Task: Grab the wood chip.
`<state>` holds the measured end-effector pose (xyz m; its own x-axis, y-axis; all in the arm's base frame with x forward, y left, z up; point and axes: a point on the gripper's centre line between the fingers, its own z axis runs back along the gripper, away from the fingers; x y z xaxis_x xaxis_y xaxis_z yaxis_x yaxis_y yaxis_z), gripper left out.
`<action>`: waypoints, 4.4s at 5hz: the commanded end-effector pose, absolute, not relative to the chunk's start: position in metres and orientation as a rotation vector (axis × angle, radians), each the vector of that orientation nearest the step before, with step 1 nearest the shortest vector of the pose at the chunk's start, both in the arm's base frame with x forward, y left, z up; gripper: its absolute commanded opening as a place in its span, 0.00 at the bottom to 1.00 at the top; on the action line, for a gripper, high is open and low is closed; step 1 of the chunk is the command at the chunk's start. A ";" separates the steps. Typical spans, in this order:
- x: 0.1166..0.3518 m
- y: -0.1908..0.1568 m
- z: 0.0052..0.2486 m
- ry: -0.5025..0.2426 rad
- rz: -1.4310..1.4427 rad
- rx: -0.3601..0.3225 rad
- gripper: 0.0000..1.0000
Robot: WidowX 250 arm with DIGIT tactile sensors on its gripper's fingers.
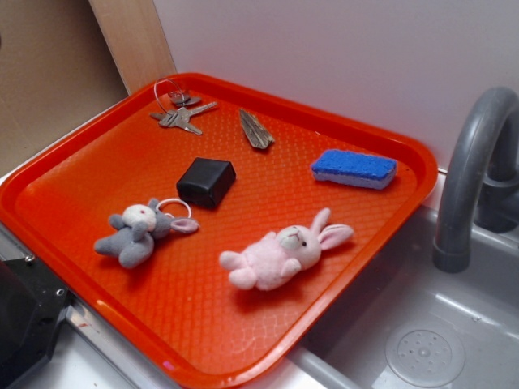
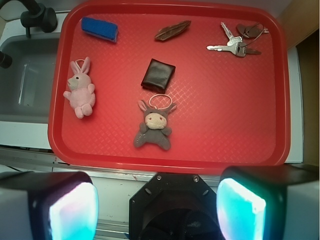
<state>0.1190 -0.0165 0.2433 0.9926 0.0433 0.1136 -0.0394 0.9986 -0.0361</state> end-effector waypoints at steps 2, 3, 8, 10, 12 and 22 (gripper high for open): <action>0.156 -0.024 0.242 -0.143 0.139 -0.037 1.00; 0.199 -0.025 0.232 -0.162 0.256 -0.022 1.00; 0.291 0.019 0.101 -0.499 0.690 0.256 1.00; 0.324 0.014 0.076 -0.611 0.649 0.258 1.00; 0.341 0.019 0.048 -0.567 0.612 0.314 0.84; 0.241 0.036 0.262 -0.158 0.078 0.152 0.00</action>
